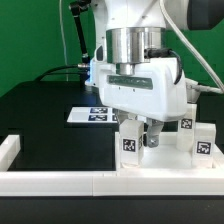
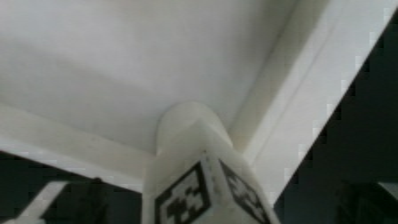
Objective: Assemble square table
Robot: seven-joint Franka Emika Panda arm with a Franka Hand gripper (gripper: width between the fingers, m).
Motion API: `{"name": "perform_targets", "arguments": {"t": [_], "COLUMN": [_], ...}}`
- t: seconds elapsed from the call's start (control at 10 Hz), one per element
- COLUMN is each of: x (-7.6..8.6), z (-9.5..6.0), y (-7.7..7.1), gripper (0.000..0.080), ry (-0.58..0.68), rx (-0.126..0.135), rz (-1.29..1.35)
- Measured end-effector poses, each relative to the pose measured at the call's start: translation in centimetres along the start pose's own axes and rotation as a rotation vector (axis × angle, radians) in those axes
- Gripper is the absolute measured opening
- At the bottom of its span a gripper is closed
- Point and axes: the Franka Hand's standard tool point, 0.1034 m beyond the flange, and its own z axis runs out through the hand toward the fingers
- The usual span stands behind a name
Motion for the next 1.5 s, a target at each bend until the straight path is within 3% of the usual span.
{"name": "perform_targets", "arguments": {"t": [0.3, 0.4, 0.5, 0.6, 0.7, 0.8, 0.9, 1.1, 1.2, 1.3, 1.5], "x": [0.69, 0.66, 0.65, 0.66, 0.64, 0.66, 0.70, 0.76, 0.64, 0.61, 0.69], "z": [-0.27, -0.19, -0.14, -0.14, -0.12, -0.07, -0.07, -0.08, -0.12, -0.06, 0.10], "y": [-0.18, -0.14, -0.11, -0.11, -0.10, 0.04, 0.07, 0.11, 0.16, 0.19, 0.26], "gripper": [0.0649, 0.0647, 0.0532, 0.0532, 0.0355, 0.0355, 0.0291, 0.0291, 0.0291, 0.0291, 0.0291], "ry": [0.008, 0.010, 0.010, 0.011, 0.010, 0.009, 0.010, 0.011, -0.005, -0.026, -0.099], "rx": [-0.010, -0.010, -0.010, -0.010, -0.010, -0.012, -0.012, -0.012, -0.022, -0.016, 0.032], "rz": [-0.344, -0.323, -0.277, -0.264, -0.217, -0.120, -0.043, 0.053, 0.261, 0.465, 0.776]}}
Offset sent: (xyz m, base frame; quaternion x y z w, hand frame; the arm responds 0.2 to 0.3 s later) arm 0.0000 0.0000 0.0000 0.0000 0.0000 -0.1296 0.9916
